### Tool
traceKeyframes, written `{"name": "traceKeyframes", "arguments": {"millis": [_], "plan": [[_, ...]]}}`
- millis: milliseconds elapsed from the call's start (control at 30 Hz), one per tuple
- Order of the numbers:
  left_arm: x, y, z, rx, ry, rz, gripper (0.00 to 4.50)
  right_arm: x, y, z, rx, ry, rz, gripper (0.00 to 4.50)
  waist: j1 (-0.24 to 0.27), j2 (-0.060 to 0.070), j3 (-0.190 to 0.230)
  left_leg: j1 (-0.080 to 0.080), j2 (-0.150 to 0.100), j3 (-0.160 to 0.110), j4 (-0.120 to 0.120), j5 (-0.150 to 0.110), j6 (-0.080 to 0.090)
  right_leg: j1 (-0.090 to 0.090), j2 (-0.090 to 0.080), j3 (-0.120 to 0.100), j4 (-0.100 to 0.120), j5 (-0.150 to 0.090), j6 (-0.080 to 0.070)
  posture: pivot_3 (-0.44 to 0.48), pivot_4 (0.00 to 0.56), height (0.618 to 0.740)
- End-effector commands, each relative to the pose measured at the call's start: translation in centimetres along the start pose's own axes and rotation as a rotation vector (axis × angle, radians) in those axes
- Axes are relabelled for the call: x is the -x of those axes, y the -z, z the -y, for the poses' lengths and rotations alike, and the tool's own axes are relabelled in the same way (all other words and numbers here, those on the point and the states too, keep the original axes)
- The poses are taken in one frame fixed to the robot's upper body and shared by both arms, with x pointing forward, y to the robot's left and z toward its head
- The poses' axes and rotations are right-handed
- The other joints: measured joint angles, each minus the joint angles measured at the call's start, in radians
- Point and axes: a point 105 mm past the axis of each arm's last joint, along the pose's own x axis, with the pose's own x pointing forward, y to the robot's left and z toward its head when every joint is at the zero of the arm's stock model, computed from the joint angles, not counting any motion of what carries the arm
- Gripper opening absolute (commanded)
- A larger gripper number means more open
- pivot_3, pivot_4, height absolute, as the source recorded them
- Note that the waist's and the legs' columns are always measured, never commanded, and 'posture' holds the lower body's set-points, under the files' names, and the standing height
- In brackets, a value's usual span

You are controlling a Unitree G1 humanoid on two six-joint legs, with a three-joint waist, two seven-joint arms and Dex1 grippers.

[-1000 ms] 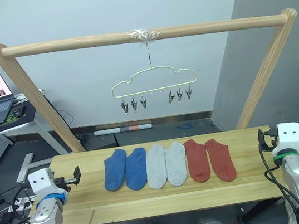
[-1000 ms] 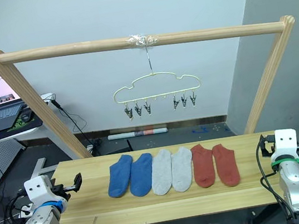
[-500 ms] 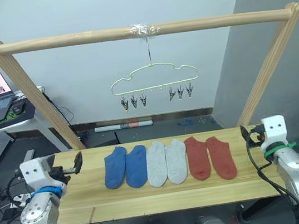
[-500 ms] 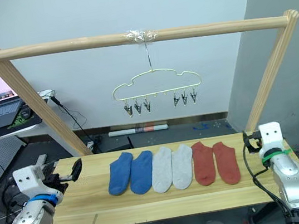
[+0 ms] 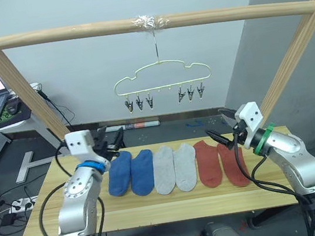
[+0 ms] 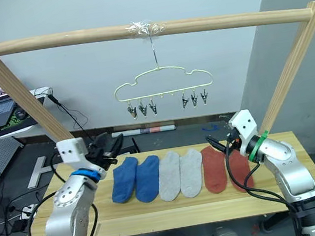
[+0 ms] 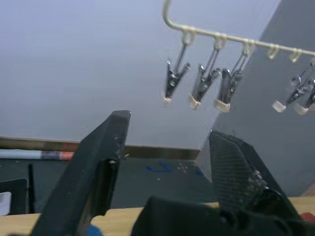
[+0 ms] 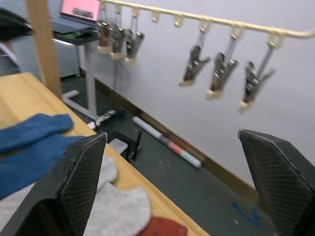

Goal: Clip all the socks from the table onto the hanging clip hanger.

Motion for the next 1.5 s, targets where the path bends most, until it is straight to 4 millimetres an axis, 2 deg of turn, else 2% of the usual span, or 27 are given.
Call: {"name": "traceKeyframes", "arguments": {"millis": [33,167,333,600,933,1233,1500], "plan": [[-1.3,-1.2,0.5,-0.017,-0.011,0.050,2.97,-1.1,-2.7,-1.6,0.050,-0.104,0.072,4.50,-0.003,-0.001,0.007,0.000,0.000,0.000,0.000,0.000,0.000,0.000,0.000,0.000,0.000,0.000,0.000,-0.074,0.156,0.740],[-2.9,-1.8,1.1,-0.014,-0.024,0.081,2.97,-2.2,-4.1,-2.6,0.058,-0.153,0.105,4.50,-0.004,-0.003,0.024,-0.001,0.000,-0.001,0.001,0.000,0.000,0.000,0.000,-0.001,0.000,0.000,0.000,-0.084,0.174,0.740],[-4.4,-2.7,1.0,-0.016,-0.060,0.121,2.97,-3.4,-6.1,-3.5,0.057,-0.198,0.150,4.50,-0.004,-0.005,0.040,-0.003,0.000,-0.001,0.000,0.000,0.000,-0.001,-0.001,0.000,-0.001,0.001,0.001,-0.084,0.187,0.740],[-6.5,-3.7,0.9,-0.010,-0.075,0.166,2.97,-4.2,-7.5,-4.3,0.076,-0.254,0.179,4.50,-0.005,-0.007,0.057,-0.005,0.001,-0.002,0.000,0.000,0.000,-0.002,-0.001,-0.002,-0.002,0.001,0.002,-0.100,0.200,0.740],[-7.9,-5.5,1.3,-0.007,-0.064,0.231,2.97,-4.6,-8.8,-4.7,0.086,-0.269,0.208,4.50,-0.006,-0.009,0.069,-0.010,0.001,-0.003,0.001,0.000,0.000,-0.005,-0.001,-0.003,-0.002,0.001,0.002,-0.109,0.199,0.740],[-8.4,-5.9,1.2,-0.014,-0.066,0.250,2.97,-4.7,-9.2,-4.6,0.080,-0.262,0.216,4.50,-0.006,-0.009,0.071,-0.020,0.001,-0.004,0.001,0.000,0.000,-0.015,-0.001,-0.004,-0.001,0.002,0.003,-0.107,0.205,0.740],[-8.9,-6.7,0.9,-0.031,-0.081,0.283,2.97,-4.8,-9.8,-4.4,0.078,-0.263,0.226,4.50,-0.006,-0.009,0.071,-0.020,0.001,-0.004,0.001,0.000,0.000,-0.015,-0.001,-0.004,-0.001,0.002,0.003,-0.110,0.207,0.740]]}}
